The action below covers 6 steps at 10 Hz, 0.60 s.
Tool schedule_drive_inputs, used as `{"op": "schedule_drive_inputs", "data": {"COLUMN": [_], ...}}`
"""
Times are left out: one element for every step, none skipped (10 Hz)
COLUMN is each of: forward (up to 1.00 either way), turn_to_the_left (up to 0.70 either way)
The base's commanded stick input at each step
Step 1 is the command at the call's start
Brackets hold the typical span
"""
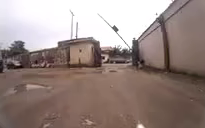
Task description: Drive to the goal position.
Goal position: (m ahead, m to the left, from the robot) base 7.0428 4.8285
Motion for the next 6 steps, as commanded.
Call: {"op": "schedule_drive_inputs", "data": {"forward": [0.70,0.70,0.70,0.70,0.70,0.70], "turn_to_the_left": [0.00,0.00,0.00,0.00,0.00,0.00]}}
